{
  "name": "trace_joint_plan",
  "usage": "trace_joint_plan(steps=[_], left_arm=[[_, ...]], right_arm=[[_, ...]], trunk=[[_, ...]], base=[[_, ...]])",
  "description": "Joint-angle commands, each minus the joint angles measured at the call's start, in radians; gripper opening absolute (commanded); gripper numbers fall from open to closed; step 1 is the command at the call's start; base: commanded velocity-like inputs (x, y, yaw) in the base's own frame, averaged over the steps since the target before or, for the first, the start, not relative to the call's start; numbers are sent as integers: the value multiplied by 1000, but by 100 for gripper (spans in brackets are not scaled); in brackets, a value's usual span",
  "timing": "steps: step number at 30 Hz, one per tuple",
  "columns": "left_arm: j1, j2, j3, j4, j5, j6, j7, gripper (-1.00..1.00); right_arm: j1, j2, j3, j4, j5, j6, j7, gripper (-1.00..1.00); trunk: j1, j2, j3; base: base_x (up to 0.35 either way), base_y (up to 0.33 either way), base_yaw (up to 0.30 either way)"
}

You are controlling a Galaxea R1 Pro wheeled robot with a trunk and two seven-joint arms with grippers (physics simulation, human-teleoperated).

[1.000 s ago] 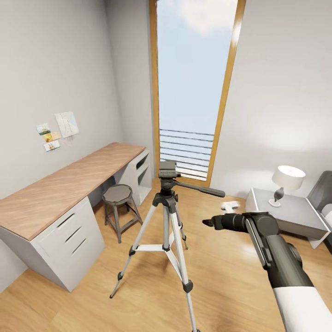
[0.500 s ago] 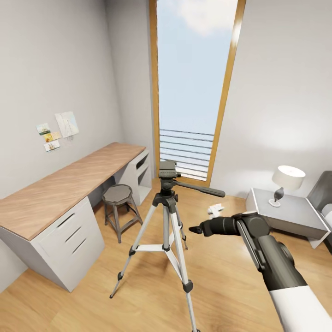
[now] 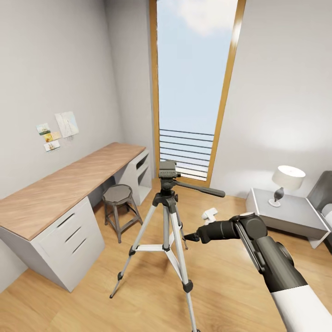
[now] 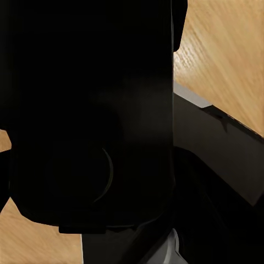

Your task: Attach the digital camera to the camera tripod in the bedroom.

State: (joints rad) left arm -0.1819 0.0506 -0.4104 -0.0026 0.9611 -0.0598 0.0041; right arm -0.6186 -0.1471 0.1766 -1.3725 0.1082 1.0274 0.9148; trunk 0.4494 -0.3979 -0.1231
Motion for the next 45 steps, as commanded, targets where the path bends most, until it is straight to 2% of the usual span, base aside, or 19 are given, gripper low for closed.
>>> trace_joint_plan(steps=[1, 7, 11, 15, 19, 25, 28, 31, 33, 35, 45], left_arm=[[-1, 0, -8, 0, 7, -2, -1, -100], [-1, 0, -8, 0, 7, -2, -1, -100], [-1, 0, -8, 1, 7, -2, -1, -100], [0, 0, -8, 0, 7, -2, -1, -100], [0, 0, -8, 0, 7, -2, -1, -100], [-1, 0, -8, 0, 7, -2, -1, -100], [-1, 0, -8, 0, 7, -2, -1, -100], [-1, 0, -8, 0, 7, -2, -1, -100], [-1, 0, -8, 0, 7, -2, -1, -100], [-1, 0, -8, 0, 7, -2, -1, -100], [-1, 0, -8, 0, 7, -2, -1, -100]], right_arm=[[-1, -1, 1, -1, 10, 2, 9, 100], [-1, 5, 1, 8, 6, 0, 3, 100], [-1, 13, 0, 57, 12, -18, -3, 100], [-1, 15, -3, 66, 9, -93, -10, 100], [-1, 17, -5, 70, 3, -201, -45, 100], [-1, 27, -6, 71, 1, -251, -112, 100], [-1, 39, -6, 72, 0, -259, -146, 100], [-1, 65, -6, 72, 0, -264, -181, 100], [-1, 101, -6, 72, 2, -268, -203, 100], [-1, 115, -5, 73, 3, -272, -208, 100], [-1, 130, -2, 103, -3, -273, -200, 100]], trunk=[[1, -2, -2], [1, -2, -2], [1, -2, -2], [1, -2, -2], [1, -2, -2], [1, -2, -2], [1, -2, -2], [1, -2, -2], [1, -2, -2], [1, -2, -2], [1, -2, -2]], base=[[0, 0, 0], [0, 0, 0], [0, 0, 0], [0, 0, 0], [0, 0, 0], [0, 0, 0], [0, 0, 0], [0, 0, 0], [0, 0, 0], [0, 0, 0], [0, 0, 0]])
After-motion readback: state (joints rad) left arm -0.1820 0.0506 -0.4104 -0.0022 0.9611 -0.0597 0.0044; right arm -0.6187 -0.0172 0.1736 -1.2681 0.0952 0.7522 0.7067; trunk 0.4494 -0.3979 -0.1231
